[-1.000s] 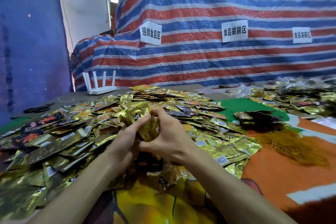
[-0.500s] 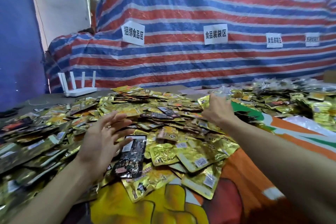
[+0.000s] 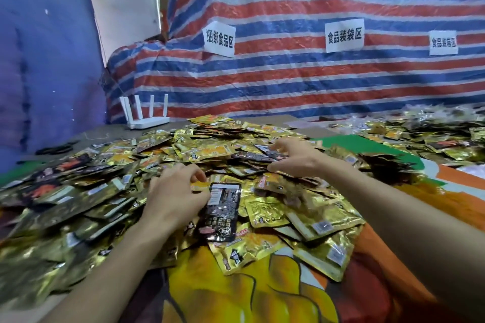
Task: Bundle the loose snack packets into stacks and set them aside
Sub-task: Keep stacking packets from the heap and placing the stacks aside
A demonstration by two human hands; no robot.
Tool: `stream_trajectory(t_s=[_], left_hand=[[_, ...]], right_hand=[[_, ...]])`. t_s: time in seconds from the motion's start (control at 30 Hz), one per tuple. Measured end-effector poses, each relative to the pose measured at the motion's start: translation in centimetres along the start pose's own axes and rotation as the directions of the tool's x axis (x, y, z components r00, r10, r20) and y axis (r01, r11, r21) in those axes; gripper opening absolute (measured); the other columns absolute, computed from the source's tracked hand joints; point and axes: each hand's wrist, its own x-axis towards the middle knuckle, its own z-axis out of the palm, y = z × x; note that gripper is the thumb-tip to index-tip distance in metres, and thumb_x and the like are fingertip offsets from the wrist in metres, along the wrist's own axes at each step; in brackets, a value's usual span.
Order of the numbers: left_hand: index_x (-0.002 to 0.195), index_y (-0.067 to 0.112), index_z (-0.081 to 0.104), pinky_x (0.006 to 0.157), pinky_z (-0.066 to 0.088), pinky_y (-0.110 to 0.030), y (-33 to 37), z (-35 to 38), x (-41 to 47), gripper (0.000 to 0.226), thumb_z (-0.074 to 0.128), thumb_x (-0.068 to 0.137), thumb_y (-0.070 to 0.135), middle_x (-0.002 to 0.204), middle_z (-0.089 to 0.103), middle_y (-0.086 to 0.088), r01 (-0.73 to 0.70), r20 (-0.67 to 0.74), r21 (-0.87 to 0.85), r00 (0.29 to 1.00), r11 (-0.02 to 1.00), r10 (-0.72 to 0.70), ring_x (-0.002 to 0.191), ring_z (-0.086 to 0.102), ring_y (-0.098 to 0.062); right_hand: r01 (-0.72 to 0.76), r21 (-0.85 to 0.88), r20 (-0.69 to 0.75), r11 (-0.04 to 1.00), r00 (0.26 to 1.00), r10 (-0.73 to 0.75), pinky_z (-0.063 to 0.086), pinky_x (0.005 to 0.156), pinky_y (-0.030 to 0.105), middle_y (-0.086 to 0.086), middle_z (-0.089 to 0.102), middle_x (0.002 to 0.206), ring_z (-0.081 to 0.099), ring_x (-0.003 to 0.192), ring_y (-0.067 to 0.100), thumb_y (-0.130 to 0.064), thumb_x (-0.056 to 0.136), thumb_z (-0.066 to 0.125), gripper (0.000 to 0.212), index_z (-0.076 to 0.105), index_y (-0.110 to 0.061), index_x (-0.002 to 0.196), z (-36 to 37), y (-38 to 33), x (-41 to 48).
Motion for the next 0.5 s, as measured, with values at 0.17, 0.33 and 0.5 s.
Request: stream_trajectory(t_s=[0.17, 0.33, 0.5], left_hand=[[0.107, 0.034, 0.057, 0.103, 0.034, -0.044, -1.5, -1.2, 0.5, 0.037, 0.068, 0.078, 0.014, 0.110, 0.048, 0.006, 0.187, 0.056, 0.196, 0.978, 0.963, -0.201, 0.119, 0.047, -0.023], [0.124, 0.024, 0.052, 0.104, 0.040, -0.047, -2.1, -1.0, 0.7, 0.047, 0.067, 0.080, 0.019, 0.127, 0.048, -0.002, 0.287, 0.091, 0.169, 0.948, 0.943, -0.304, 0.123, 0.047, -0.028], [0.139, 0.014, 0.040, 0.094, 0.048, -0.045, -2.3, -0.4, 1.0, 0.068, 0.074, 0.079, 0.022, 0.133, 0.053, -0.008, 0.364, -0.046, 0.096, 0.931, 0.926, -0.361, 0.118, 0.054, -0.029]], right_hand=[[0.105, -0.134, 0.442, 0.985, 0.896, -0.035, 0.035, 0.114, 0.045, -0.001, 0.024, 0.164, 0.035, 0.145, 0.027, -0.054, 0.062, 0.090, 0.122, 0.017, -0.037, 0.158, -0.5, -4.4, -3.1], [0.084, -0.335, 0.429, 0.938, 0.900, 0.072, 0.051, 0.091, 0.040, 0.005, 0.055, 0.131, 0.055, 0.109, 0.024, -0.042, 0.084, 0.070, 0.071, 0.037, -0.019, 0.143, 2.3, -4.8, -4.5], [0.155, -0.479, 0.202, 0.864, 0.977, -0.063, 0.047, 0.088, 0.042, 0.011, 0.049, 0.129, 0.047, 0.120, 0.030, -0.032, 0.093, 0.052, 0.043, 0.047, -0.016, 0.133, 3.9, -4.4, -4.9]])
